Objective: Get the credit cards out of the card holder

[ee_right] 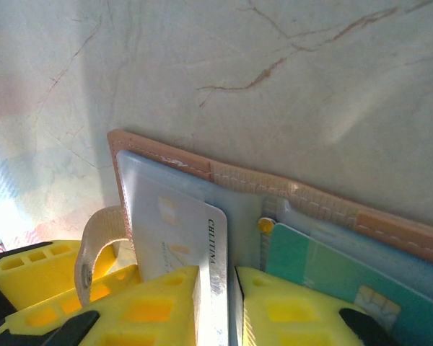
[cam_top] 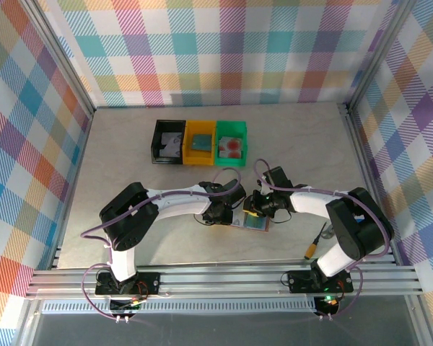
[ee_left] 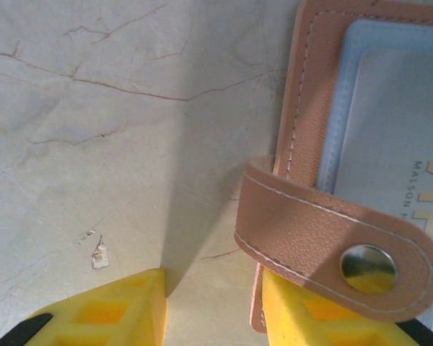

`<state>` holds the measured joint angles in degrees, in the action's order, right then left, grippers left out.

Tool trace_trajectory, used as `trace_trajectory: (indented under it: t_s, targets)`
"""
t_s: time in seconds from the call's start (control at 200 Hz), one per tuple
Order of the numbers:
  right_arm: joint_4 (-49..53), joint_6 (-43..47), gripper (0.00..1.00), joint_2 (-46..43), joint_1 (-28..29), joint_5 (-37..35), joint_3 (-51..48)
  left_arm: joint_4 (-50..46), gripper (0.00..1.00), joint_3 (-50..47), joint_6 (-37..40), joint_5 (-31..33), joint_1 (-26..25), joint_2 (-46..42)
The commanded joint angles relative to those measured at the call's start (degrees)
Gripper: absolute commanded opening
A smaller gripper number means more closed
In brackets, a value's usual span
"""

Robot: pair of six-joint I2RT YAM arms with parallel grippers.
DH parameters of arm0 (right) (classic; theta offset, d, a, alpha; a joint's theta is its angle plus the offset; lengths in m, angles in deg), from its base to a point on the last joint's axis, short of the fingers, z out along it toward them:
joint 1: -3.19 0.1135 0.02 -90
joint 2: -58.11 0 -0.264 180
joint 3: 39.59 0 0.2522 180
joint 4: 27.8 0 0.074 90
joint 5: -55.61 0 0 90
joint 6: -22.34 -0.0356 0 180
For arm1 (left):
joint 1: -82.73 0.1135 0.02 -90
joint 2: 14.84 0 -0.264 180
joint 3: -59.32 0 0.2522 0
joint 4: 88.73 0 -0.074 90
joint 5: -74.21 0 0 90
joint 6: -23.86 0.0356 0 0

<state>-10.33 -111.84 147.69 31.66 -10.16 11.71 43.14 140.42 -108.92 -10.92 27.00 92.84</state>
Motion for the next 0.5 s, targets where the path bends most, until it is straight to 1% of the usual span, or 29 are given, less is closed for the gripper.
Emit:
trace_trajectory:
  t_s: [0.0, 0.495]
  targets:
    - [-2.0, -0.56, 0.2, 0.41, 0.42, 1.41, -0.85, 5.81, 0.38, -2.9, -0.72, -8.02, -0.61, 7.12]
    - [-5.64, -1.15, 0.18, 1.34, 1.02, 3.19, -1.86, 6.03, 0.37, -2.86, -0.69, -8.29, -0.61, 7.44]
